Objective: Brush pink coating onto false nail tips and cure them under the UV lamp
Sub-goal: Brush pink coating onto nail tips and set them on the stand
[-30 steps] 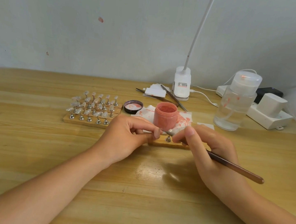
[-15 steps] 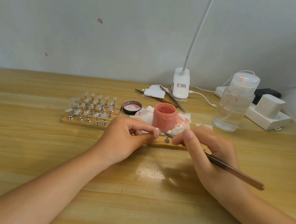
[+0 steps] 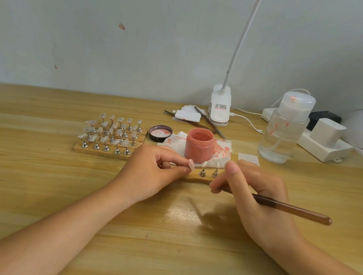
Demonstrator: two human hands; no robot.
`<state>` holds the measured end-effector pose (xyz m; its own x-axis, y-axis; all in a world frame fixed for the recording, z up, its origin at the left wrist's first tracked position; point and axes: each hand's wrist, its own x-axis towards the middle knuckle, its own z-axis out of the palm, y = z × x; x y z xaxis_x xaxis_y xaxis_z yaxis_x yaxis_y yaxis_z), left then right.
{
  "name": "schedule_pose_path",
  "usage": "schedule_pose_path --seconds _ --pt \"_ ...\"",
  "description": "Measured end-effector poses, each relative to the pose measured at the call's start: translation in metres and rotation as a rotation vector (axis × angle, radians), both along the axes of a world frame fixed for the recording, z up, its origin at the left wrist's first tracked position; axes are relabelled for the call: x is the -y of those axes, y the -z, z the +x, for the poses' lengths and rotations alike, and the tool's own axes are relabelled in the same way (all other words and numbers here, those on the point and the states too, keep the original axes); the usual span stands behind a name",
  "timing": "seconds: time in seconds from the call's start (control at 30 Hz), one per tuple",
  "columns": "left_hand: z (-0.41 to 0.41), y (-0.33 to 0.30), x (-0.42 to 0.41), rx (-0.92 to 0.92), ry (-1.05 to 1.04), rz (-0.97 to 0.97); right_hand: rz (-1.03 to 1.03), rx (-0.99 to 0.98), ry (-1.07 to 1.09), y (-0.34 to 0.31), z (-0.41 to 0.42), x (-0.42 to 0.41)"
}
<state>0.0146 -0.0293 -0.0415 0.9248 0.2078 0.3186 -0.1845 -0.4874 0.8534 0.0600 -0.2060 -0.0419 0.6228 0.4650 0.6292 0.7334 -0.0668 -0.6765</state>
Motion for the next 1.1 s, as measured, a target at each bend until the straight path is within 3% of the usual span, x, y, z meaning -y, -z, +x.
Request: schedule_pose_path --seconds 0.1,0.23,0.37,0.5,0.6,0.73,1.1 --pt "-0.0011 -0.0005 0.0003 0.005 0.011 0.005 -0.035 0.098 0.045 -0.0025 0.0006 -0.0034" --pt "-0.0014 -0.0015 0.0004 0.009 0.009 0.018 -0.019 0.018 0.022 -0.0005 0.0002 -0.0007" --pt "-0.0022 -0.0018 0.0005 0.006 0.005 0.038 -0.033 0.117 0.059 -0.0020 0.0004 -0.0040" --pt "-0.0025 -0.0021 0.0007 0.001 0.008 0.034 -0.046 0.031 0.036 -0.0001 0.0005 -0.0020" --pt "-0.0024 -0.0023 0.0008 0.007 0.005 0.041 -0.045 0.118 0.059 -0.0015 0.0006 -0.0039" --pt "-0.0024 -0.0013 0.0005 0.004 0.002 0.042 -0.054 0.040 0.036 -0.0003 0.0005 -0.0018" --pt "-0.0024 -0.0018 0.0005 0.008 0.003 0.064 -0.047 0.134 0.051 -0.0009 0.0011 -0.0032"
